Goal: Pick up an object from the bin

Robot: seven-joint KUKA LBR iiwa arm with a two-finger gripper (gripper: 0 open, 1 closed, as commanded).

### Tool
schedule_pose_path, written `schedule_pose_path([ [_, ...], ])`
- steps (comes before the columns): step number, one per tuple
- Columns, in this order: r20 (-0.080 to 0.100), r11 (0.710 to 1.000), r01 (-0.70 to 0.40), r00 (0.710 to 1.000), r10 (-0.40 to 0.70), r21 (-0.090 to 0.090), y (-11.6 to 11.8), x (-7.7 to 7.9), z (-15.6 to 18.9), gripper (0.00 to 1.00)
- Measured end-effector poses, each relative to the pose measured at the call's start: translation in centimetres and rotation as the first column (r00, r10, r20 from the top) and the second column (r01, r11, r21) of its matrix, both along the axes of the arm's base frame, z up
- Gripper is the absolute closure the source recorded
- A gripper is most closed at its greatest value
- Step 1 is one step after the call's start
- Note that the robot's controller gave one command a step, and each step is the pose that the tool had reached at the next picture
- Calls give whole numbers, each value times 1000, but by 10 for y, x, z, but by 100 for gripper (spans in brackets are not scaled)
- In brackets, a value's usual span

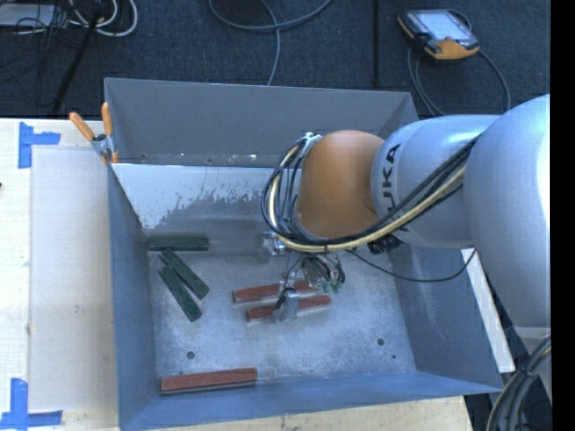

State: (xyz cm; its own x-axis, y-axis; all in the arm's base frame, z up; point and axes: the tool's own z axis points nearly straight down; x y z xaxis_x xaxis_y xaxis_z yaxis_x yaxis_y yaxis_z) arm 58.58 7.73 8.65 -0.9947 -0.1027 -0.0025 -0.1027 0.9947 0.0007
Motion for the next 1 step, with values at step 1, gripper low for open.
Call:
schedule_pose_path([
  [1,-2,985,173,985,-173,0,-9,-23,-14,100],
])
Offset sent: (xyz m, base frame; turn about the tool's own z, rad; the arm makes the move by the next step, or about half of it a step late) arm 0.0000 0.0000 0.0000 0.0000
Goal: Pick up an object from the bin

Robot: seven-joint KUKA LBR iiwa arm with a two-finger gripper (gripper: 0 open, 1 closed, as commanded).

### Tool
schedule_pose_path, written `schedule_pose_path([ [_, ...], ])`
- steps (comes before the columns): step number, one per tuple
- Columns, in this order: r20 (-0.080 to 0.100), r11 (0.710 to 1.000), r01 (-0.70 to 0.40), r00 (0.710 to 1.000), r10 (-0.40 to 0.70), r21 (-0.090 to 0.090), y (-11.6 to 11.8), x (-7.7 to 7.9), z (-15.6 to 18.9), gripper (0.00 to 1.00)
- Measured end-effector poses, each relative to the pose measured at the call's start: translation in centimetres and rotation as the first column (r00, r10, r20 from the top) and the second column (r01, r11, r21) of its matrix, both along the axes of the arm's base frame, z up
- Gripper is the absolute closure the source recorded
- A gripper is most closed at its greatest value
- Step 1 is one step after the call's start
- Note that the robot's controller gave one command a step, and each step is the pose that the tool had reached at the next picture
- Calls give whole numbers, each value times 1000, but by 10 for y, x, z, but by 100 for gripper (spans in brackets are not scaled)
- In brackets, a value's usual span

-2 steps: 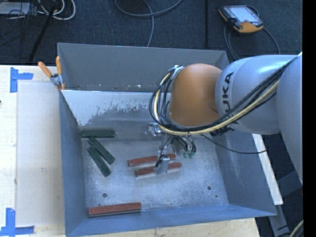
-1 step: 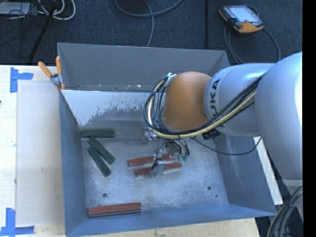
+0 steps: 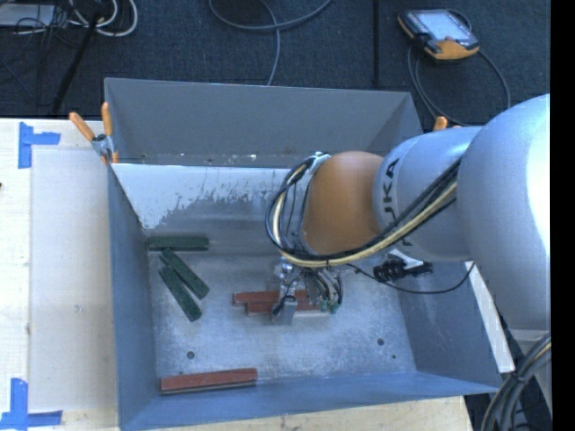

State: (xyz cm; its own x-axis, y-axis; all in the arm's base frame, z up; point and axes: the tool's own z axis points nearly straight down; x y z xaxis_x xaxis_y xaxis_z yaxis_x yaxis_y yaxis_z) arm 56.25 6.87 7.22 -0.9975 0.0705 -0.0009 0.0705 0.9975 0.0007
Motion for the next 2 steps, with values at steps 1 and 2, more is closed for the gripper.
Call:
schedule_pose_path([
  [1,0,1000,0,1000,0,0,0,0,0,100],
  [2,0,1000,1,1000,-1,-1,1,28,139,100],
])
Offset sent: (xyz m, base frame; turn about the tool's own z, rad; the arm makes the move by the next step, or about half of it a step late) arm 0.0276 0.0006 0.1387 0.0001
